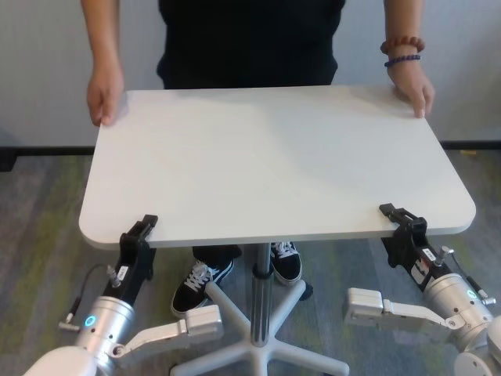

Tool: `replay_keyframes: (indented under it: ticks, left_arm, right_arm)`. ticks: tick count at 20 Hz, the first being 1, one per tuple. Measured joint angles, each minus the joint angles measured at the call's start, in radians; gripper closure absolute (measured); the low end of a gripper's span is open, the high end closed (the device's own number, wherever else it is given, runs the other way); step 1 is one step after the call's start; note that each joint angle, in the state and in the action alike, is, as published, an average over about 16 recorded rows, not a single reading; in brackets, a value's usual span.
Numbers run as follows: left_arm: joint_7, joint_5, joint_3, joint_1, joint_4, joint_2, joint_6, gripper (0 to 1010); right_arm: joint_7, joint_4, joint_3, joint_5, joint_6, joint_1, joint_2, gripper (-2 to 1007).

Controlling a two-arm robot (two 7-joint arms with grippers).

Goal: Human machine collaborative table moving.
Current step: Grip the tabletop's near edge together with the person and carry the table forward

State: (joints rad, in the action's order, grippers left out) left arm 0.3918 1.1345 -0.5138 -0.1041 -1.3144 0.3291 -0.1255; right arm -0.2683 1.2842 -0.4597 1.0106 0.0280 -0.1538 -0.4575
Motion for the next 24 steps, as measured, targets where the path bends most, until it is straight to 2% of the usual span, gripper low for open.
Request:
replay_keyframes:
  ticks: [15, 24]
  left_arm:
    - [0.011, 0.020, -0.036, -0.071, 0.079, -0.037, -0.003, 791]
    - [0.026, 0.024, -0.053, -0.109, 0.140, -0.060, -0.010, 791]
  right_arm:
    - [-0.036, -0.097, -0.026, 0.006, 0.020, -0.068, 0.016, 802]
    - [-0.070, -0.158, -0.047, 0.021, 0.022, -0.104, 0.028, 802]
